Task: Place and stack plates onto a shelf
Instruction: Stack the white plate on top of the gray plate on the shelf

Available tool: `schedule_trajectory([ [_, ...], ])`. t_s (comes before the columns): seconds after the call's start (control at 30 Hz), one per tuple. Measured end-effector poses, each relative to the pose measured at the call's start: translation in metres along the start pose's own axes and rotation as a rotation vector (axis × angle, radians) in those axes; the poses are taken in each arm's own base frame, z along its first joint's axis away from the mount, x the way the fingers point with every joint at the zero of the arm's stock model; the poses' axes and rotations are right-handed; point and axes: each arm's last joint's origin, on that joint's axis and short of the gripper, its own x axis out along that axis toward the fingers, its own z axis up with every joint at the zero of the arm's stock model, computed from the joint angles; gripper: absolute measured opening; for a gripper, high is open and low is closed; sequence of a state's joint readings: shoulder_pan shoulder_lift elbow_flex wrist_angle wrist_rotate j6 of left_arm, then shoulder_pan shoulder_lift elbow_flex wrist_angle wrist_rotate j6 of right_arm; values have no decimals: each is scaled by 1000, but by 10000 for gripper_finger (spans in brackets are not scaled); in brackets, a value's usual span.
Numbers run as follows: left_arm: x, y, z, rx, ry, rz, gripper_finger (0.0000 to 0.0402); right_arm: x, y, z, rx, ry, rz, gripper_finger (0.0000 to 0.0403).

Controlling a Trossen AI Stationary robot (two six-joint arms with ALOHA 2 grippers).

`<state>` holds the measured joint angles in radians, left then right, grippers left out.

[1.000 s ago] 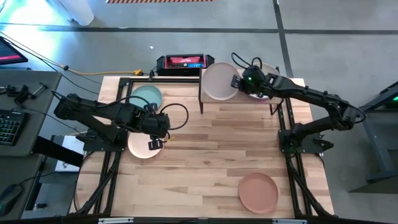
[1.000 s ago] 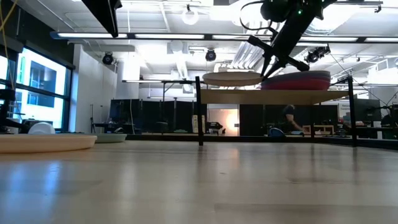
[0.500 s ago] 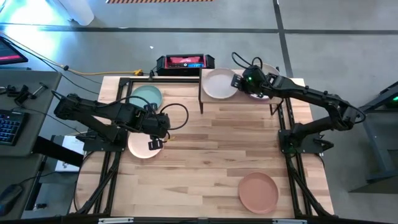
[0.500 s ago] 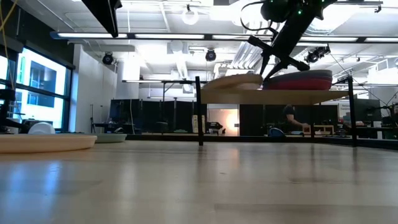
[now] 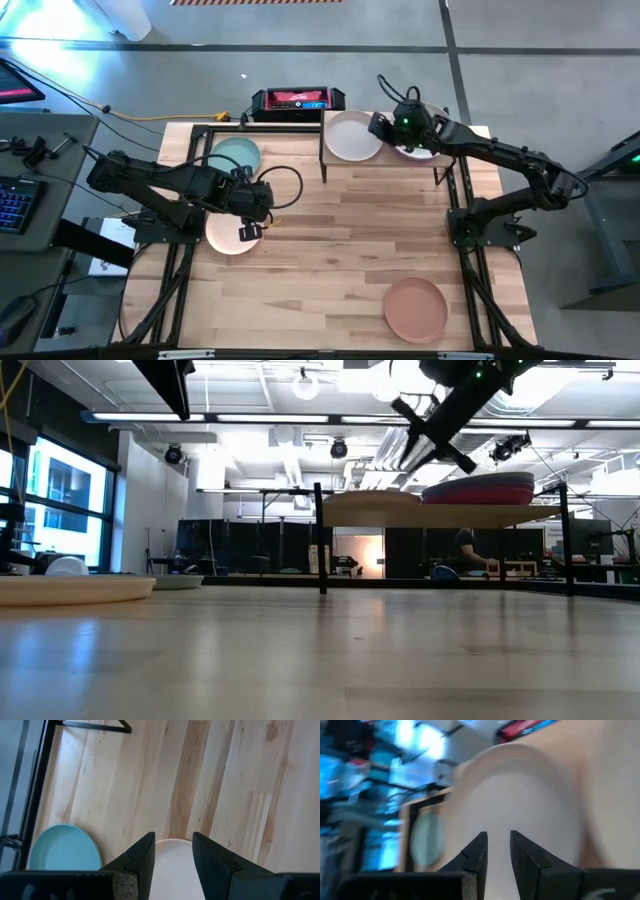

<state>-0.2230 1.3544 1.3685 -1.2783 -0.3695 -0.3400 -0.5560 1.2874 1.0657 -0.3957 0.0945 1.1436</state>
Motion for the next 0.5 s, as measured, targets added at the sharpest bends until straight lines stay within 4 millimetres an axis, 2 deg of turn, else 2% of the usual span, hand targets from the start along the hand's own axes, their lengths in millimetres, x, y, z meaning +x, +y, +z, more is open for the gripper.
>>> schedule_trajectory([
  [0.2,0,-1,-1,-114,6,1,120,-14,21,0,-59,98,276,64],
  [0.37,-1,-2,-1,-181,11,-13,120,-29,36,-12,-131,232,464,64],
  [0.5,-1,-2,-1,-271,15,-19,120,-43,43,-23,-170,309,550,64],
])
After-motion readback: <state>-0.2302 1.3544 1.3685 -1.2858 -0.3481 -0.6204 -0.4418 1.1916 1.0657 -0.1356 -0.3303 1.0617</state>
